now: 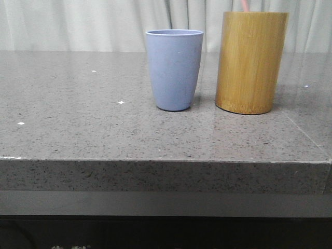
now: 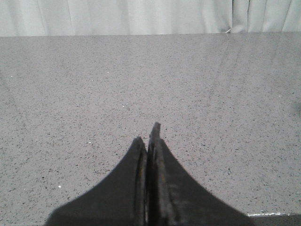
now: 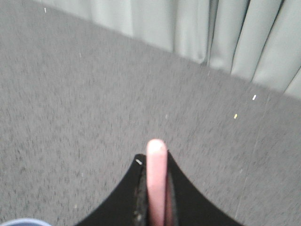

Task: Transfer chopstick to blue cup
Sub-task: 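Pull the pink stick up out of the bamboo cup, then lower the pink stick into the blue cup and open the right gripper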

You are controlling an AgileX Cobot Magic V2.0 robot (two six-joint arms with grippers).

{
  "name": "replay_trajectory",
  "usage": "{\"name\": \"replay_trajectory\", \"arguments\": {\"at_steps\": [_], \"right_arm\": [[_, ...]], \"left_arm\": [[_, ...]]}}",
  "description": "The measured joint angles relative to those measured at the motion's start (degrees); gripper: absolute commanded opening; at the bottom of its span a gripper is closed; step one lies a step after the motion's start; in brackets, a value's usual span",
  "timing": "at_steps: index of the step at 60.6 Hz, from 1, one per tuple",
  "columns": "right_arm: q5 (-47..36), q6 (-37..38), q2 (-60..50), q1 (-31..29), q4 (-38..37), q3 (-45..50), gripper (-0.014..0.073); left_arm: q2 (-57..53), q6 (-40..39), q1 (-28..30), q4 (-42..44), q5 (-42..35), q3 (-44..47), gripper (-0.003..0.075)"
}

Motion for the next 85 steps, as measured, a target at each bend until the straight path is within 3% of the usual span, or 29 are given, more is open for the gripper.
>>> {"name": "replay_trajectory", "arguments": {"at_steps": [14,26,34,59,76,85], "right_arm": [[-5.82,0.00,-9.69,0.00,0.99,0.00,-0.0122],[-12.13,0.00,-13.31,0.28,8.57,-0.04,-0.0122],[-13.72,0.00,-12.97,2.68,12.28,-0.04,-0.0122],[-17.22,0.00,-0.45,10.08,13.02,-0.04,-0.0116],[-17.80,0.00,6.40,10.08,13.02,-0.04,0.0123],[-18.16,0.00,6.86,10.08,13.02,-0.04,0.0209]], "left_arm": [[0.00,0.00,0.00,0.00,0.00,0.00,-0.0019],[0.00,0.00,0.00,0.00,0.00,0.00,-0.0019],[0.00,0.00,0.00,0.00,0.00,0.00,-0.0019],[0.00,0.00,0.00,0.00,0.00,0.00,-0.0019],[0.00,0.00,0.00,0.00,0.00,0.00,-0.0019],[0.00,0.00,0.00,0.00,0.00,0.00,-0.0019]]}}
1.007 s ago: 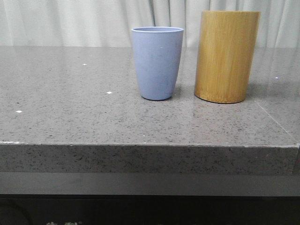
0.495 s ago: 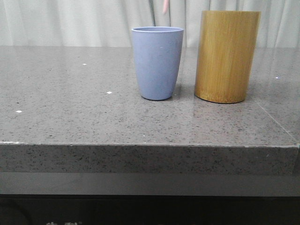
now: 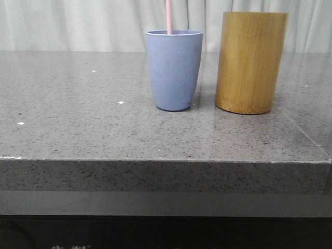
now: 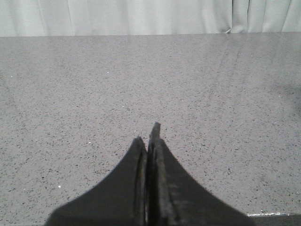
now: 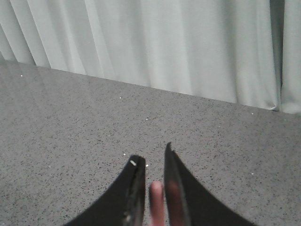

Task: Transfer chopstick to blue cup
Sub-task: 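Lower the pink stick into the blue cup and open the right gripper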

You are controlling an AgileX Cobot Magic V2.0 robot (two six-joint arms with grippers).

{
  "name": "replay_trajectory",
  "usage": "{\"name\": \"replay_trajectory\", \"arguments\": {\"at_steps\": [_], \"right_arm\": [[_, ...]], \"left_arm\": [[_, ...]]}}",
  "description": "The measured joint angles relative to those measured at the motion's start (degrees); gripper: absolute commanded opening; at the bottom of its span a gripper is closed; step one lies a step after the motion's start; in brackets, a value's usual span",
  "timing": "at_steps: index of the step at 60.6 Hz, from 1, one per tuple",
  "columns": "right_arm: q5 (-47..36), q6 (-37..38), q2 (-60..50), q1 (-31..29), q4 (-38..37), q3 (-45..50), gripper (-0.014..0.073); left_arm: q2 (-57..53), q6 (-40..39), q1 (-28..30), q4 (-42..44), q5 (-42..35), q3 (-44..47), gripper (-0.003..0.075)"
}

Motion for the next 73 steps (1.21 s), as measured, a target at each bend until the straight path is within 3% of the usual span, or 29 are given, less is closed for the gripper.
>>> {"name": "replay_trajectory", "arguments": {"at_steps": [12,21,30,41,52,62,73], "right_arm": [[0.44,0.00,-1.07,0.00,-0.39,0.00,0.0220],[7.70,-0.13,-3.81,-0.13,-2.45,-3.61,0.0043],[24.55,-0.13,-5.29,-1.95,-5.65,-13.11,-0.0120],[43.74,-0.02,-5.42,-6.87,-8.03,-23.55,-0.0117],[55.80,-0.02,-7.06,-14.95,-10.03,-26.52,-0.0117],[60.66,-0.10,-10.76,-22.99,-11.19,-25.05,-0.0117],[60.26,-0.10,-18.60,-30.42,-11.55,-16.55,-0.0117]], "left_arm": [[0.00,0.00,0.00,0.00,0.00,0.00,-0.0019],[0.00,0.00,0.00,0.00,0.00,0.00,-0.0019],[0.00,0.00,0.00,0.00,0.00,0.00,-0.0019],[0.00,0.00,0.00,0.00,0.00,0.00,-0.0019],[0.00,0.00,0.00,0.00,0.00,0.00,-0.0019],[0.00,0.00,0.00,0.00,0.00,0.00,-0.0019],[0.00,0.00,0.00,0.00,0.00,0.00,-0.0019]]}}
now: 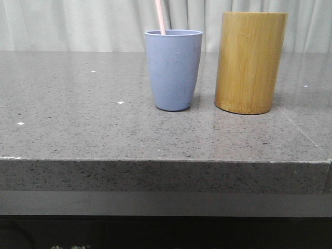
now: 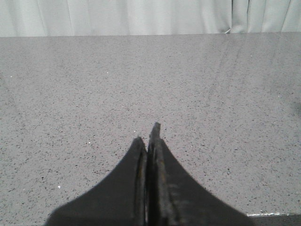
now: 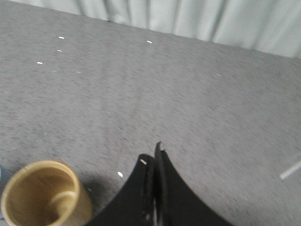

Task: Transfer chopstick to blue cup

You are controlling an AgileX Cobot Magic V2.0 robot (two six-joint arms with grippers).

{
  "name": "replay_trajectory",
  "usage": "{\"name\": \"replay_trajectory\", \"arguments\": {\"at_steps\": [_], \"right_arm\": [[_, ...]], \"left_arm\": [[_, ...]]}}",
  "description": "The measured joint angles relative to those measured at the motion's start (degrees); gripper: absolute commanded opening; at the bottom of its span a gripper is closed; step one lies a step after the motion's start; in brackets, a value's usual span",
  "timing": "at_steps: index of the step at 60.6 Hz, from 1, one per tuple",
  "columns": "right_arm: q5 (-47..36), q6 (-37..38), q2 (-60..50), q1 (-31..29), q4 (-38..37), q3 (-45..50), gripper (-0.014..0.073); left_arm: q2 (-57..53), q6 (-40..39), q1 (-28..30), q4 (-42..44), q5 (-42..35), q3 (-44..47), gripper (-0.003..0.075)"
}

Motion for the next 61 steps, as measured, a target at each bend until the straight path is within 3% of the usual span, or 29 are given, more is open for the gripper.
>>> {"name": "replay_trajectory", "arguments": {"at_steps": [10,30,40,51,61], "right_arm": [[-4.45,0.00,-10.22,-2.53,0.00,13.22,-0.0122],[-24.23,0.00,-33.99,-2.68,2.58,45.98,-0.0122],[-29.66,0.00,-47.26,-2.68,3.47,59.21,-0.0122],[-30.86,0.00,-58.95,-2.68,3.57,67.93,-0.0122],[-32.52,0.00,-65.05,-2.68,3.68,69.68,-0.0122]], "left_arm": [[0.00,0.00,0.00,0.00,0.00,0.00,-0.0019],[0.00,0.00,0.00,0.00,0.00,0.00,-0.0019],[0.00,0.00,0.00,0.00,0.00,0.00,-0.0019],[0.00,0.00,0.00,0.00,0.00,0.00,-0.0019],[0.00,0.00,0.00,0.00,0.00,0.00,-0.0019]]}}
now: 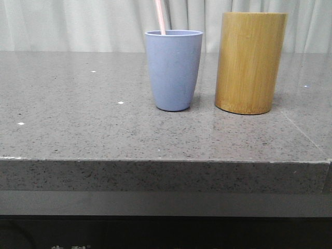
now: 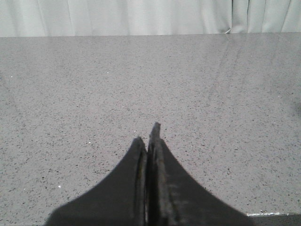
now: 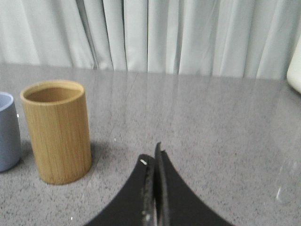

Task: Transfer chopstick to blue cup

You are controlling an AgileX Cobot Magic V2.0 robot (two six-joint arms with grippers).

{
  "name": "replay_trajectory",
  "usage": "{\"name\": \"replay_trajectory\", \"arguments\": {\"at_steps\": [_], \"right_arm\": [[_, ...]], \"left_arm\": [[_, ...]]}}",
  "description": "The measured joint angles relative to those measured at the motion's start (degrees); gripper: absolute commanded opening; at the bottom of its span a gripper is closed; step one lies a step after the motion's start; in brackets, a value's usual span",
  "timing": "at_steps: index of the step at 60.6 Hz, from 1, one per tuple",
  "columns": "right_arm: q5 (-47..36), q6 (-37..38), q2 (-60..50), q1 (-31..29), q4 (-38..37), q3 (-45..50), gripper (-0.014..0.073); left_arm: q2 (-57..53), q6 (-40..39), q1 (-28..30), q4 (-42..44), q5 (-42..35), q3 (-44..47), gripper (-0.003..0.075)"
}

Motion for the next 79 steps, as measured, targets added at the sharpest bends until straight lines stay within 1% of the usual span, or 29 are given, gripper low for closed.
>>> {"name": "replay_trajectory", "arguments": {"at_steps": [62,65,70,79], "right_arm": [[-0.42,0.00,-0.72,0.00,0.33,0.00,-0.0122],[-0.42,0.00,-0.72,0.00,0.33,0.00,-0.0122],[-0.47,0.00,-0.72,0.00,0.36,0.00,-0.0122],[-0.56,0.00,-0.72,0.00,0.36,0.00,-0.0122]], "left_arm": [[0.00,0.00,0.00,0.00,-0.12,0.16,-0.0019],[0.00,0.00,0.00,0.00,-0.83,0.44,-0.0019],[-1.21,0.00,0.00,-0.03,-4.18,2.27,-0.0019],[-6.87,0.00,0.00,-0.16,-13.10,9.13,-0.0019]]}}
